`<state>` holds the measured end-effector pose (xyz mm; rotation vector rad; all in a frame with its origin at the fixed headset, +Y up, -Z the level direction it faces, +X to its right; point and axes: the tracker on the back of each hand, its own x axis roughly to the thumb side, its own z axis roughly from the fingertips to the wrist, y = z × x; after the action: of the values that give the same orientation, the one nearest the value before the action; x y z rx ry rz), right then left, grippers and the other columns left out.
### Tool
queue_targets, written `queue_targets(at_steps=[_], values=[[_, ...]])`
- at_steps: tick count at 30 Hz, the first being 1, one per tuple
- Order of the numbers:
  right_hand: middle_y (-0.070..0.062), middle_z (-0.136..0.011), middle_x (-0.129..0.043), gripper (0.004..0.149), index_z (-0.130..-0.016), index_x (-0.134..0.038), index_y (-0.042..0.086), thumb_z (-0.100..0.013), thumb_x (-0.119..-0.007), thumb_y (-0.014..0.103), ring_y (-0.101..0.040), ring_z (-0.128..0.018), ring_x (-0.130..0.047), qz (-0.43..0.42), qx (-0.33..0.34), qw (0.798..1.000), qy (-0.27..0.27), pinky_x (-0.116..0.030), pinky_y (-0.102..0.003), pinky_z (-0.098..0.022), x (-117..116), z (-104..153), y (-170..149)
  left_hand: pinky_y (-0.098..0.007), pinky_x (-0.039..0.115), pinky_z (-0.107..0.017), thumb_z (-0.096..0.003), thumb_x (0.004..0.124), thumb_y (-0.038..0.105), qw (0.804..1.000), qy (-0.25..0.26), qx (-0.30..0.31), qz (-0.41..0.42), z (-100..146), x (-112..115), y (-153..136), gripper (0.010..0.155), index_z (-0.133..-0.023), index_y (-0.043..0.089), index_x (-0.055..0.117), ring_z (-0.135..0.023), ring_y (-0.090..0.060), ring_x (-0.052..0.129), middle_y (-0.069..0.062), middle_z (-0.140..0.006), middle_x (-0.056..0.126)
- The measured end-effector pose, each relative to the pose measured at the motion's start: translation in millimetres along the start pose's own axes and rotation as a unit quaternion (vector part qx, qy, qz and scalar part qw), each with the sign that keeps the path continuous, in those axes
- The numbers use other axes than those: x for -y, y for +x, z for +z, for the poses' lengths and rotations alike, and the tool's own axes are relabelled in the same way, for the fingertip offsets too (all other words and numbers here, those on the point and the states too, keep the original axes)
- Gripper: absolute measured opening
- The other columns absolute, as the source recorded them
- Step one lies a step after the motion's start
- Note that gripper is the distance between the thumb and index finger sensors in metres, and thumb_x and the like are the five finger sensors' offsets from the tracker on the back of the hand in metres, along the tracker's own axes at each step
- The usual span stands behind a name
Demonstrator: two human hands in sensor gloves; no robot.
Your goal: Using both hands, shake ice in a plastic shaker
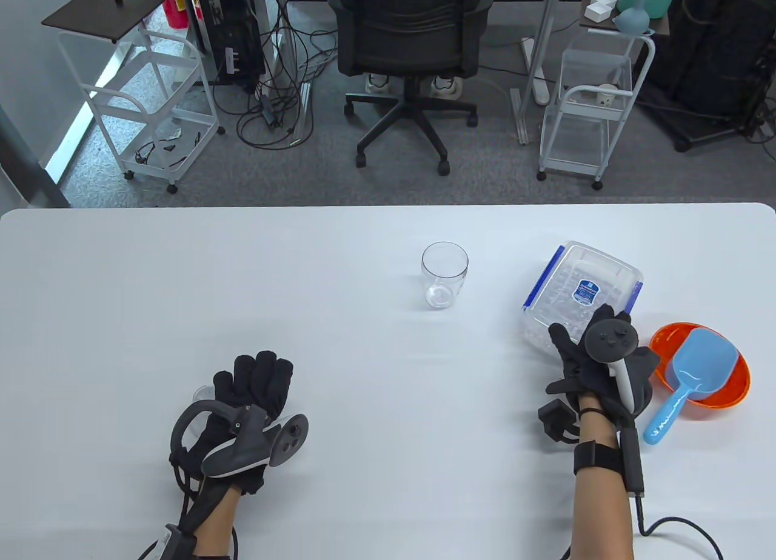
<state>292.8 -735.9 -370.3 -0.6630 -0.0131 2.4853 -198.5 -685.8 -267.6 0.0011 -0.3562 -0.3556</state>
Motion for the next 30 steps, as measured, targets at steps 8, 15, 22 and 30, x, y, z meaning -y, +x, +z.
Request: queue_targets(at_steps=[8, 15, 22, 30], values=[[-0.029, -0.106, 0.011, 0.081, -0.108, -0.001, 0.002, -0.061, -0.049, 0.048, -0.054, -0.1, -0.02, -0.085, -0.035, 0.996, 0.004, -0.03, -0.062, -0.074, -6, -4, -10, -0.07, 0.051, -0.072, -0.0552, 0.063, 0.059, 1.0, -0.006, 0.004, -0.009, -3, 3, 4, 0.094, -0.109, 0.004, 0.01, -0.109, -0.057, 0.046, -0.029, -0.121, 0.027], [-0.031, -0.108, 0.001, 0.081, -0.108, -0.006, 0.001, -0.061, -0.056, 0.043, -0.055, -0.099, -0.026, -0.109, -0.038, 0.993, 0.02, -0.035, -0.062, -0.073, 1, -7, -10, -0.07, 0.051, -0.072, -0.0552, 0.063, 0.059, 1.0, -0.015, 0.011, -0.002, -6, 6, 10, 0.094, -0.109, 0.004, 0.009, -0.109, -0.056, 0.046, -0.029, -0.121, 0.027], [-0.036, -0.107, -0.008, 0.083, -0.107, -0.009, -0.001, -0.058, -0.061, 0.041, -0.057, -0.097, -0.033, -0.067, -0.023, 0.994, 0.08, -0.042, -0.063, -0.071, 12, -9, -6, -0.07, 0.051, -0.072, -0.0553, 0.062, 0.059, 0.999, -0.029, 0.023, -0.015, -10, 10, 16, 0.094, -0.109, 0.004, 0.008, -0.109, -0.056, 0.046, -0.029, -0.121, 0.027], [-0.042, -0.105, -0.022, 0.084, -0.105, -0.017, -0.006, -0.055, -0.067, 0.039, -0.06, -0.093, -0.05, 0.011, -0.011, 0.99, 0.139, -0.056, -0.063, -0.067, 21, -2, 8, -0.07, 0.051, -0.072, -0.0552, 0.062, 0.059, 0.999, -0.031, 0.025, -0.018, -11, 11, 17, 0.093, -0.109, 0.005, 0.009, -0.109, -0.056, 0.046, -0.028, -0.121, 0.027]])
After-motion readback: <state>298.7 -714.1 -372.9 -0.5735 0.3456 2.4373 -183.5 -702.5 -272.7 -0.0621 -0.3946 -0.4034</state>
